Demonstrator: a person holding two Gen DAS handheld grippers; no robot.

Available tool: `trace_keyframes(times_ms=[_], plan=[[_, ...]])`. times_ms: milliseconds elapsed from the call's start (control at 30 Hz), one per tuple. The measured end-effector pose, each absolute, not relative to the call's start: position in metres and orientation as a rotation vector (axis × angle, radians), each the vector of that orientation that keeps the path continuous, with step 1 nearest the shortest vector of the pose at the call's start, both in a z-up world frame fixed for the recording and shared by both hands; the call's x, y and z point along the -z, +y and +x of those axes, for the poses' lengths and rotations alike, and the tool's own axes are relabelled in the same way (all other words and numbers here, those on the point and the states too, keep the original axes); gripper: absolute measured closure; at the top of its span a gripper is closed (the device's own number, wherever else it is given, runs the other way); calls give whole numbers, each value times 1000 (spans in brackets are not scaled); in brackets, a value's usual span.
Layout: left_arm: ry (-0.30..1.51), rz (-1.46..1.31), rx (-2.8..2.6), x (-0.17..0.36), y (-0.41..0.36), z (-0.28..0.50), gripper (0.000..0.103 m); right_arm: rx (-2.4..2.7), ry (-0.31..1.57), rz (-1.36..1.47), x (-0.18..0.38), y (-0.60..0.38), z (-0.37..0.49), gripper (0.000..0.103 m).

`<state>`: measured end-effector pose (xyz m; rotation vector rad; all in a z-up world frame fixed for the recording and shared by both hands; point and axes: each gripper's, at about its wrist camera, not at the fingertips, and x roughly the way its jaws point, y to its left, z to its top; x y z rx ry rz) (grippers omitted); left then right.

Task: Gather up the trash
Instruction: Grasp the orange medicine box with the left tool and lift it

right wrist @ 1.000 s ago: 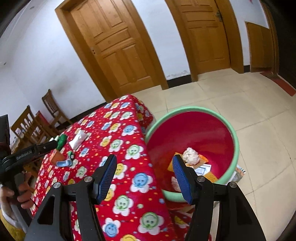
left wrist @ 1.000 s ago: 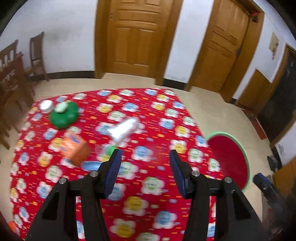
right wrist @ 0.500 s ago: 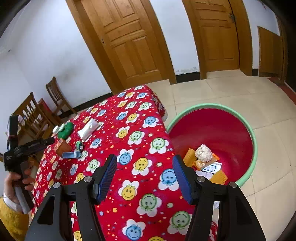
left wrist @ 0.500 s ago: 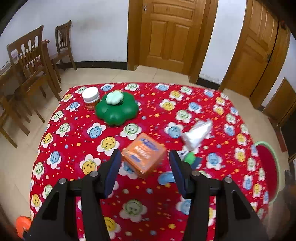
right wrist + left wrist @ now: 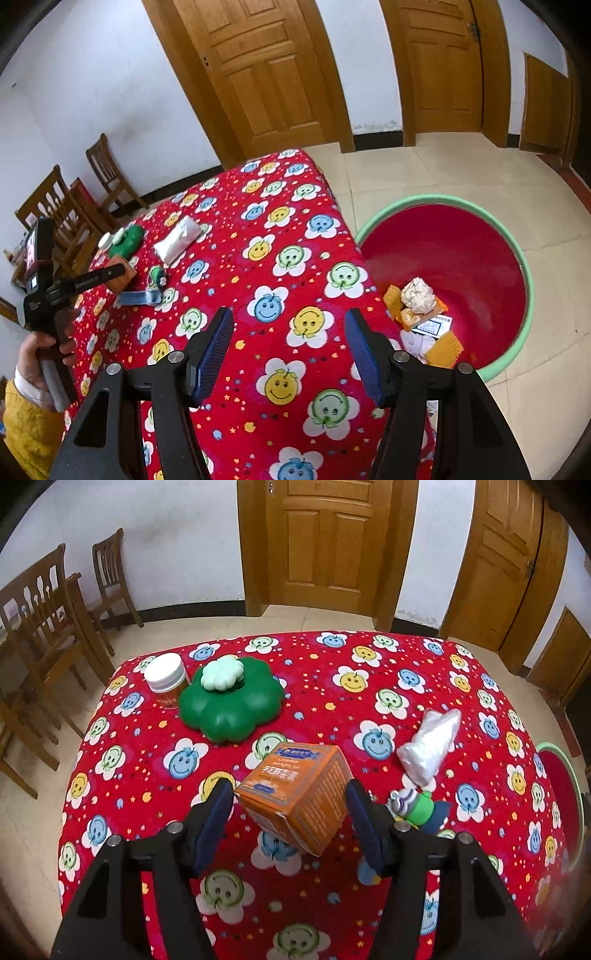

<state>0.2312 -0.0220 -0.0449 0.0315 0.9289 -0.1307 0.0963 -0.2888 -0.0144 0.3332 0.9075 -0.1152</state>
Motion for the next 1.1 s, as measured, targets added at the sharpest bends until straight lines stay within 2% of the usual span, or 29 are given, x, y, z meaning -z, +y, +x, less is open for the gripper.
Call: trace_keyframes(times_ms=[367, 867, 933, 1000, 1100], plan=[[904, -86, 154, 49, -8, 249, 33, 72, 947, 294, 22, -265, 126, 38], [898, -249, 139, 57, 9, 257, 30, -10, 1007, 312, 42, -243, 170, 38], [888, -269, 145, 56, 12, 256, 34, -19, 1017, 322, 47, -240, 177, 38], [858, -299, 157, 50, 17, 251, 47, -21, 1021, 326, 49, -238, 180, 38], [854, -364, 187, 43, 27, 247, 54, -31, 1029, 329, 52, -233, 187, 38]])
